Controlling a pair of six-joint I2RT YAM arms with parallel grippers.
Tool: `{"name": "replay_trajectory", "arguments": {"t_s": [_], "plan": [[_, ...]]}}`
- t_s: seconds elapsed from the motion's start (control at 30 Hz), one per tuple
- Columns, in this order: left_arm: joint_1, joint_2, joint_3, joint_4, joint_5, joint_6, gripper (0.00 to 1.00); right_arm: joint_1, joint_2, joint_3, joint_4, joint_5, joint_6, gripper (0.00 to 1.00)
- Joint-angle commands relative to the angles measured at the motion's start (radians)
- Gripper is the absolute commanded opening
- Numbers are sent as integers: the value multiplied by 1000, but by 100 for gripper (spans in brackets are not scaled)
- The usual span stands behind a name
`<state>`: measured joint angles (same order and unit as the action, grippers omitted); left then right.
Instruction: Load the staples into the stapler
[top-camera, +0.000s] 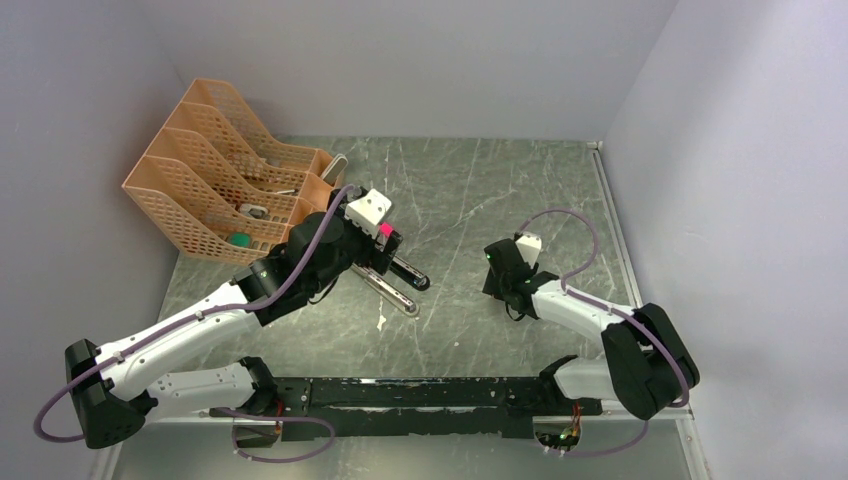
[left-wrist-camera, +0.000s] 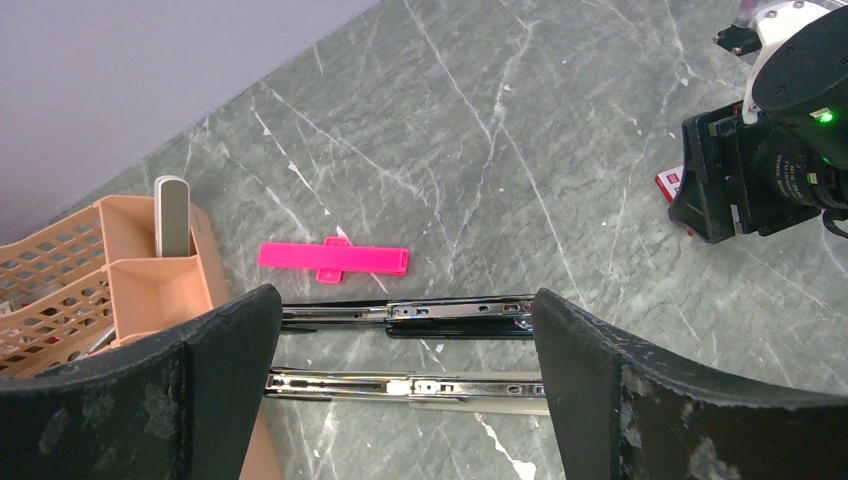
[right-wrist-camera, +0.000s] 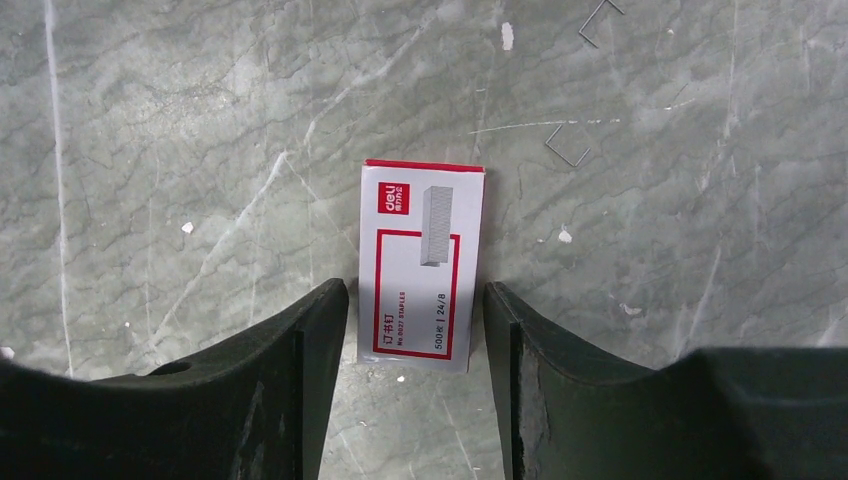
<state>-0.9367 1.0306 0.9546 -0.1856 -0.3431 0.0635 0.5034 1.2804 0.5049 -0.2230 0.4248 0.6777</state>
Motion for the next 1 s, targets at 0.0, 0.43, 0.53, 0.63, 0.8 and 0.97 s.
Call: {"name": "replay_trajectory", "arguments": {"t_s": [0.0,0.43,0.53,0.63,0.8,0.97], "plan": [[6,-11,31,-10,18,1,99,-6,20,20,-37,12,7,56],[14,-3,36,-16,-33,-22,99,-5,11,21,-25,6,-4,36],[58,3,39,-23,-7,-63,99,-5,-25,14,25,-26,-50,33],[129,8,41,-24,56,-121,99,-5,-68,3,112,-78,-128,31],[273,38,43,-15,191,-247,99,-5,-123,-34,343,-164,-279,25],[371,93,90,-18,310,-319,99,-5,-90,9,455,-226,-432,19]]}}
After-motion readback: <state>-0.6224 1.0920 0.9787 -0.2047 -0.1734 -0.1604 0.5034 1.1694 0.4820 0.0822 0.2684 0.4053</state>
